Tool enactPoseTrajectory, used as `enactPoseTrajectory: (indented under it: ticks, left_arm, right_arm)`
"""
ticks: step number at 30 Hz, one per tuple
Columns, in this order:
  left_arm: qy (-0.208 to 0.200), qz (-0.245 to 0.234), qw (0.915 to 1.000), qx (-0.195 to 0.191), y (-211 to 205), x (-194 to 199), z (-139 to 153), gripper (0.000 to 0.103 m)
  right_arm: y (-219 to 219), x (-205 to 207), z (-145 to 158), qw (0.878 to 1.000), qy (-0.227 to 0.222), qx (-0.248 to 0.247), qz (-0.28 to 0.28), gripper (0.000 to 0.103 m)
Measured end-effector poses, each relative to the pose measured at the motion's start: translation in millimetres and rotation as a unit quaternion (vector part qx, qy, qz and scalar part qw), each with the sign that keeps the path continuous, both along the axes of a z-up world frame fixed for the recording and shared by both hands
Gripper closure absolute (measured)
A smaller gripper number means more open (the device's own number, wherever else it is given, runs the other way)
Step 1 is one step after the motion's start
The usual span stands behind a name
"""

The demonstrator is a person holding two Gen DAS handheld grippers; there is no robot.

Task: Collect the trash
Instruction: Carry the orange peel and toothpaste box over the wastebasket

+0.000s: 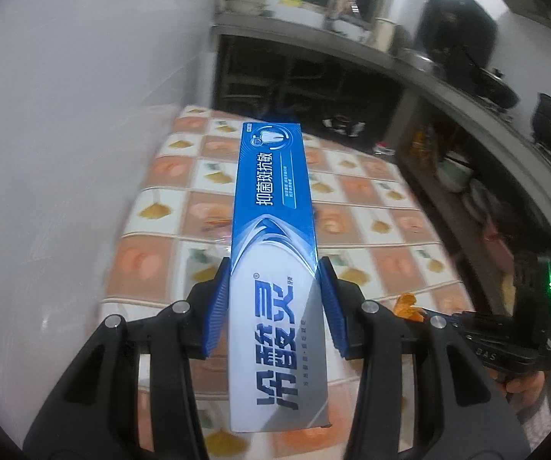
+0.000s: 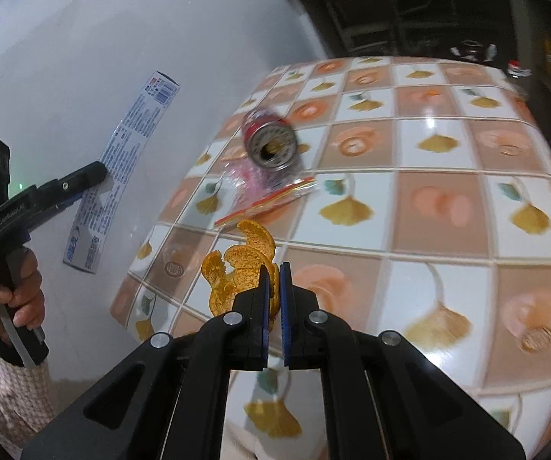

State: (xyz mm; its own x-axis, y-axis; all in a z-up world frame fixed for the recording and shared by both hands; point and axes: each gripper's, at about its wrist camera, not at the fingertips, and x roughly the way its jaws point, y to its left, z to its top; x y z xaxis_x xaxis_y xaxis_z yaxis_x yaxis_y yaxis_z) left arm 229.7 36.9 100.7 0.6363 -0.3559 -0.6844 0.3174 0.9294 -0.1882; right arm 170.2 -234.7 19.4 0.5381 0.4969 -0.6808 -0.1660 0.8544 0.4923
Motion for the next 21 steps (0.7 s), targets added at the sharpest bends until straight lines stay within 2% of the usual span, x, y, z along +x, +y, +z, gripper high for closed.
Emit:
enactPoseTrajectory:
  ticks: [7, 12, 16, 21]
  left_arm:
    - [-0.009, -0.080, 0.9966, -0.017, -74.4, -22.8, 11.6, 0.061]
    - [0.002, -0.148, 0.9885, -0.030, -144.2, -36.1, 11.3, 0.061]
    - [0.020, -0.210, 0.9768, -0.037, -205.3, -48.5, 5.7, 0.061]
    - [0.090, -0.296, 0.9502, -0.040, -298.6, -58.6, -21.2, 0.061]
  right_arm:
    - [-69.4, -49.5, 12.5, 0.996, -0.019, 0.012, -0.085, 0.098]
    - [-139.9, -100.6, 17.0, 0.984, -0.026, 0.009, -0.173, 0.098]
    - [-195.4, -142.6, 10.3, 0.969, -0.019, -0.001, -0.248, 0.098]
    - [-264.9, -198.3, -21.1, 0.935, 0.020, -0.013, -0.354, 0.098]
